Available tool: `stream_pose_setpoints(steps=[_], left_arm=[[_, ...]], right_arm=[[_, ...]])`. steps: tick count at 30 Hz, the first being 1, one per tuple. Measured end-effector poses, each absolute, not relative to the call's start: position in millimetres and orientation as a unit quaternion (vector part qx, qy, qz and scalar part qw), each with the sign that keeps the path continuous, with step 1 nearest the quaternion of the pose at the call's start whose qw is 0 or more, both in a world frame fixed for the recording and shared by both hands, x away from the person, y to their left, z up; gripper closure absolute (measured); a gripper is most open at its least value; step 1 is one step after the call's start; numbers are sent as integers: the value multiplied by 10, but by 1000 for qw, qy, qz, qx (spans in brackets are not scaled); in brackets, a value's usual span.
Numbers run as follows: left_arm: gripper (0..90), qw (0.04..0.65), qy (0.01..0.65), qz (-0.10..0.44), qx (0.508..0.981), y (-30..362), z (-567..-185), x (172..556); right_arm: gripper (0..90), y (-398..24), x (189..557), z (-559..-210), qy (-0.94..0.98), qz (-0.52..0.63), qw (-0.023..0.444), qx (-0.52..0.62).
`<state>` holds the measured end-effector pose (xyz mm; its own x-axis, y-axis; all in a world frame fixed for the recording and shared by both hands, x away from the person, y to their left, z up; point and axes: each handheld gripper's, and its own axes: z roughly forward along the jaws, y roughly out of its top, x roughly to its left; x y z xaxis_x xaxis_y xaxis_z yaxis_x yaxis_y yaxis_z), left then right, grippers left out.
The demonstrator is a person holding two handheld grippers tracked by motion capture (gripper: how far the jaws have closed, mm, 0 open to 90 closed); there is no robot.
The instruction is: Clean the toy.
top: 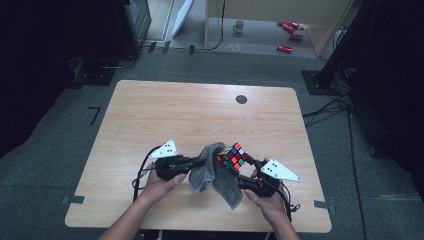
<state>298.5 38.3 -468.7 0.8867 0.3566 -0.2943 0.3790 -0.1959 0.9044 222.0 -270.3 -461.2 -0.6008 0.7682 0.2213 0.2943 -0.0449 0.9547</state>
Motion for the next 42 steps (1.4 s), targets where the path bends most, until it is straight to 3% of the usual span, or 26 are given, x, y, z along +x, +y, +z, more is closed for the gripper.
stream_pose_setpoints(steps=[15, 23, 27, 28, 31, 36, 42], left_arm=[[881, 588, 370, 116, 710, 993, -4621, 3150], [857, 550, 439, 193, 684, 1328, -4690, 3213], [762, 525, 445, 211, 694, 1316, -4753, 3225], [687, 523, 441, 217, 696, 1307, -4764, 3215], [599, 525, 439, 217, 696, 1310, -4765, 3208], [418, 532, 440, 201, 695, 1348, -4774, 3197], [280, 530, 458, 183, 690, 1426, -4793, 3157]], right_arm=[[341, -2687, 2308, -4681, 666, 587, 201, 414], [341, -2618, 2386, -4739, 670, 575, 199, 425], [341, -2561, 2429, -4778, 676, 568, 199, 425], [341, -2531, 2443, -4796, 679, 564, 198, 427], [341, -2506, 2458, -4814, 683, 560, 198, 425], [341, -2458, 2496, -4864, 690, 549, 196, 429], [341, -2407, 2532, -4914, 701, 529, 198, 437]])
